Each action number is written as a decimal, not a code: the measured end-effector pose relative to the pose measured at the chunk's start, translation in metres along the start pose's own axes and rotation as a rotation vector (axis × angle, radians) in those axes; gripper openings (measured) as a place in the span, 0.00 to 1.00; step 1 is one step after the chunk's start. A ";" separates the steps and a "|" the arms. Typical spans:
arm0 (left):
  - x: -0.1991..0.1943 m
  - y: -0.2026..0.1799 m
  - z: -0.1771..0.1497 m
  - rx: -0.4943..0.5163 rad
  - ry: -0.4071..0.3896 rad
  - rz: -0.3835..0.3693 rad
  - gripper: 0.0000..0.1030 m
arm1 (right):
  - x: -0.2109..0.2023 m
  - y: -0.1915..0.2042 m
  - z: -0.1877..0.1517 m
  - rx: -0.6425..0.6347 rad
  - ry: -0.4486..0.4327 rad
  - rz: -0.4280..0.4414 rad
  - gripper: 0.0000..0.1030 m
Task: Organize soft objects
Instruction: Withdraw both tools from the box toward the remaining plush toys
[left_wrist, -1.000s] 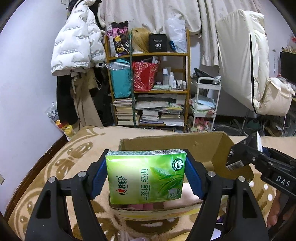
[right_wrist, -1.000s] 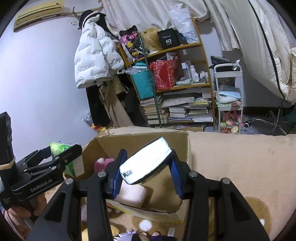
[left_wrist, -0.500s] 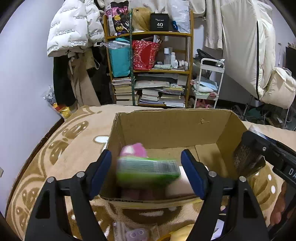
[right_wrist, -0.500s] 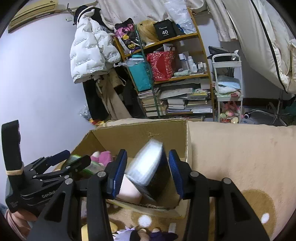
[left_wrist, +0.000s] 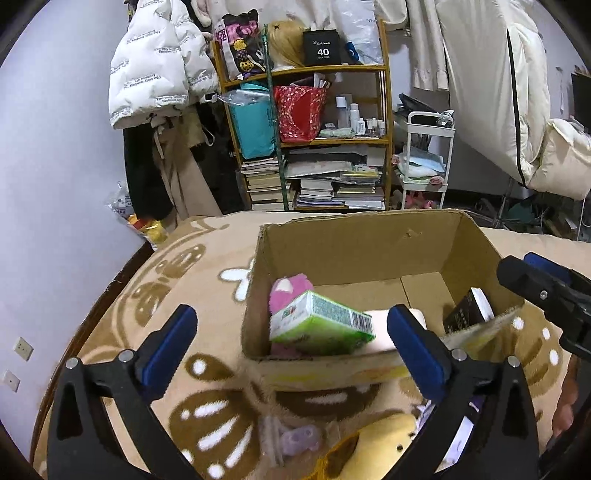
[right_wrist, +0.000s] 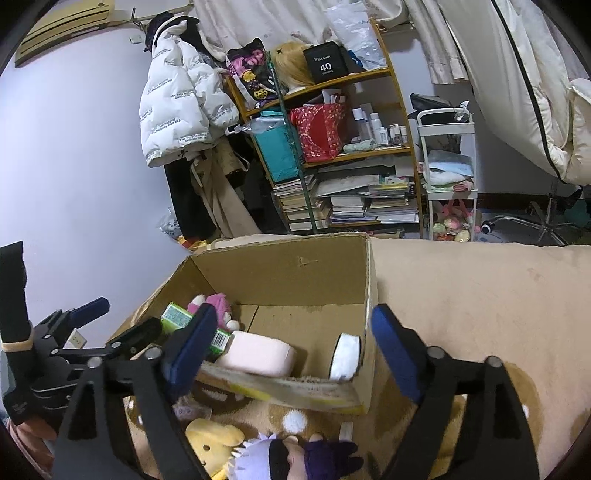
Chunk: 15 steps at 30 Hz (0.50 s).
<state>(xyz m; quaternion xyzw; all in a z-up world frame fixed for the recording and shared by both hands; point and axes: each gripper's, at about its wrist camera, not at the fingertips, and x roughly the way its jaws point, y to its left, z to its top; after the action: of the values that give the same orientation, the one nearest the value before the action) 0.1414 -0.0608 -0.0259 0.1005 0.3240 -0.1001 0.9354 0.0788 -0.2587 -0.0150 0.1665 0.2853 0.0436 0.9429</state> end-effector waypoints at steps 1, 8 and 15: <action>-0.003 0.001 -0.001 0.001 0.003 -0.001 0.99 | -0.003 0.001 -0.001 0.001 0.003 0.002 0.91; -0.027 0.011 -0.006 0.002 0.029 0.027 0.99 | -0.021 0.010 -0.012 -0.021 0.026 -0.010 0.99; -0.040 0.021 -0.019 -0.033 0.113 0.003 0.99 | -0.042 0.020 -0.024 -0.055 0.053 -0.020 0.99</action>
<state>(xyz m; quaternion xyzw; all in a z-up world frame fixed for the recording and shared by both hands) 0.1047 -0.0309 -0.0124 0.0909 0.3780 -0.0876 0.9172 0.0311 -0.2406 -0.0051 0.1363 0.3106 0.0464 0.9396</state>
